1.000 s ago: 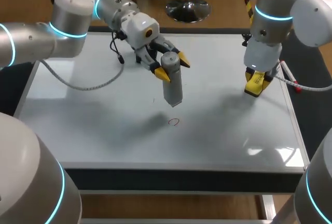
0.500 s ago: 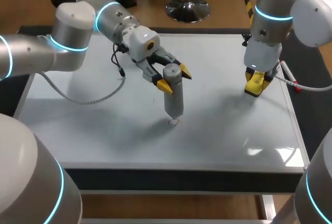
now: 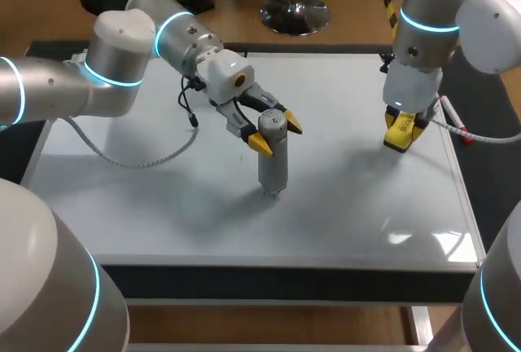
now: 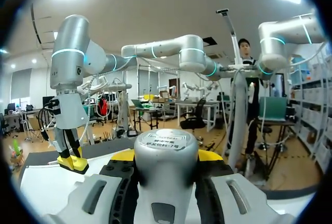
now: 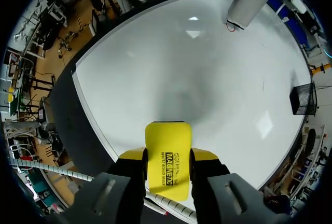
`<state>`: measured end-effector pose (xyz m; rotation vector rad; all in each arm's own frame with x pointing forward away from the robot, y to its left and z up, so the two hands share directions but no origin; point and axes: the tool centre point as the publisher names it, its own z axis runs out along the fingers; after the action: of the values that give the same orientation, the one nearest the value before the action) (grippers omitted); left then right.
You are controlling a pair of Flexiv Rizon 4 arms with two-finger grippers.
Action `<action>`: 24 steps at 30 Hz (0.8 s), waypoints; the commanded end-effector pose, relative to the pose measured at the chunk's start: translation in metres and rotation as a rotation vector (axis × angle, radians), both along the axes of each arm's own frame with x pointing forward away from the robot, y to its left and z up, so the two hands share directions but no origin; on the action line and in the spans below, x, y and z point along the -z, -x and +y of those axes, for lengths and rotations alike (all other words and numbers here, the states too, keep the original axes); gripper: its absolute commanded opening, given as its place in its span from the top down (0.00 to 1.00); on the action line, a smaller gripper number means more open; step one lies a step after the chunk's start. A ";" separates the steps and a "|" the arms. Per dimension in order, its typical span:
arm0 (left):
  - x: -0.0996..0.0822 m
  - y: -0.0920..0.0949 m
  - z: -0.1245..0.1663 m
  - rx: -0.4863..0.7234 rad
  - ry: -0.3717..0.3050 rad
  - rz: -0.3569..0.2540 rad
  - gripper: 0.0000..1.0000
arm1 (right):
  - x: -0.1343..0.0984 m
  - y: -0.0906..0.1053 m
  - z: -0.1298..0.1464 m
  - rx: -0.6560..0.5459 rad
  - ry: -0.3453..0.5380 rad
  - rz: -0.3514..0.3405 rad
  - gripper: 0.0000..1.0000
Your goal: Pick up the inspection probe, press it on each red-marked spot on the whiteboard one by one, put down the probe, pick up the eraser, and wipe off all the red marks.
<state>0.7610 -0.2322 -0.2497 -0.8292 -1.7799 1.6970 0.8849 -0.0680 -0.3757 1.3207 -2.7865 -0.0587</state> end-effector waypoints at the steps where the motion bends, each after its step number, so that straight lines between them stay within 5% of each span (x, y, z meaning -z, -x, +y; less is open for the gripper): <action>1: 0.005 -0.002 0.000 0.004 0.007 0.004 1.00 | 0.000 0.000 -0.001 -0.002 0.002 0.000 1.00; 24: 0.017 -0.006 -0.001 0.010 0.004 -0.003 1.00 | 0.000 0.000 -0.001 -0.002 0.002 0.000 1.00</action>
<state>0.7648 -0.2330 -0.2659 -0.8385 -1.7786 1.6952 0.8849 -0.0680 -0.3757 1.3207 -2.7865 -0.0587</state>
